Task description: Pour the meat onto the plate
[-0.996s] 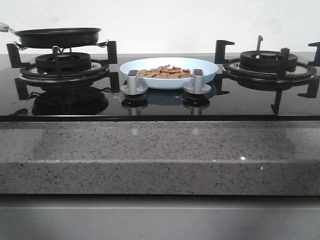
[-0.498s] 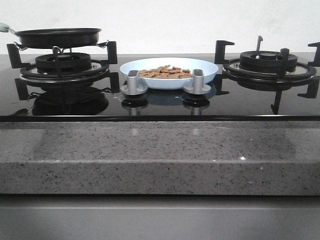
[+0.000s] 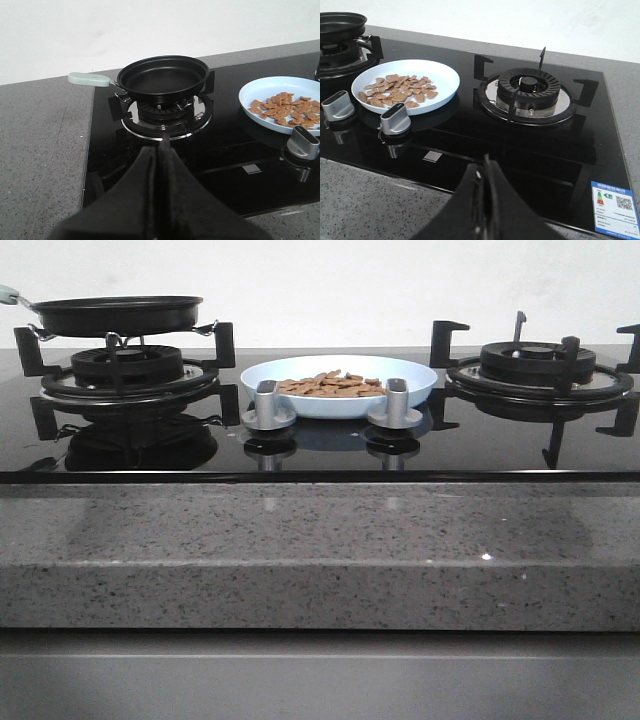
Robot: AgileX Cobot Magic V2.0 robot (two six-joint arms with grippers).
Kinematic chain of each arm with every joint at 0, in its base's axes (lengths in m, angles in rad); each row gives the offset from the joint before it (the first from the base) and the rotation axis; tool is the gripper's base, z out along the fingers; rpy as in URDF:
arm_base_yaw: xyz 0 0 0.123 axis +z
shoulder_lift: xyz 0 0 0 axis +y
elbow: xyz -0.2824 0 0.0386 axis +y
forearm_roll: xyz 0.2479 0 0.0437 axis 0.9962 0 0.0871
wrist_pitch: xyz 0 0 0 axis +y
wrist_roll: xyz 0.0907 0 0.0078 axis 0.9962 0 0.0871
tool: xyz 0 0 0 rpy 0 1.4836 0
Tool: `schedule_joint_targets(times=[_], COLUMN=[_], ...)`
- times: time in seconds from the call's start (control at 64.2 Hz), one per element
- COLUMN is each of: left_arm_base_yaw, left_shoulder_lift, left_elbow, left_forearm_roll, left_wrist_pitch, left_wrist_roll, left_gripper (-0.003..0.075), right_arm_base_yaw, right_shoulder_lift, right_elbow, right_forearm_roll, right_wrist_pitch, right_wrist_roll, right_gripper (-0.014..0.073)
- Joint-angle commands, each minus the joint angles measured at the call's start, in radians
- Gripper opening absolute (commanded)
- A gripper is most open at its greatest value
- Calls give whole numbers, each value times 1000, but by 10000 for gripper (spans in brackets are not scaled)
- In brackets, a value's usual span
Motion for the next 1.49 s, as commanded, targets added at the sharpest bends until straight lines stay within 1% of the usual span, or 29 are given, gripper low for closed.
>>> schedule_joint_targets(times=[0.0,0.311,0.405,0.467,0.514,0.576,0.623,0.669,0.825,1.012,1.23,1.339,1.479], left_arm_base_yaw=[-7,-7,-7,-7,-11,-27,-43,-55,-49,-12,40,62,69], left_shoulder_lift=[3,3,-4,-16,-37,-79,-115,-154,-307,-471,-473,-473,-471], left_elbow=[-28,-26,9,35,59,100,134,171,310,459,548,551,551], left_forearm_roll=[-18,-18,49,69,109,226,284,313,306,305,291,257,257], left_wrist_pitch=[-81,-81,-129,-159,-199,-258,-281,-300,-311,-311,-334,-318,-318], left_wrist_roll=[-10,-10,-12,-20,-69,-222,-294,-316,-316,-316,-316,-316,-316], left_gripper=[-20,-20,-20,-20,-20,-20,-20,-20,-20,-20,-20,-20,-20], right_arm_base_yaw=[-2,-2,-2,-2,-2,-2,-2,-2,-2,-2,-2,-2,-2], right_shoulder_lift=[1,1,1,1,1,1,1,1,1,1,1,1,1], right_elbow=[-27,-27,-27,-27,-27,-27,-27,-27,-27,-27,-27,-27,-27], right_forearm_roll=[-3,-3,-3,-3,-3,-3,-3,-3,-3,-3,-3,-3,-3], right_wrist_pitch=[-84,-84,-84,-84,-84,-84,-84,-84,-84,-84,-82,-80,-77], right_wrist_roll=[-8,-8,-8,-8,-8,-8,-8,-8,-8,-8,-8,-8,-8], right_gripper=[-71,-71,-71,-71,-71,-71,-71,-71,-71,-71,-71,-71,-71])
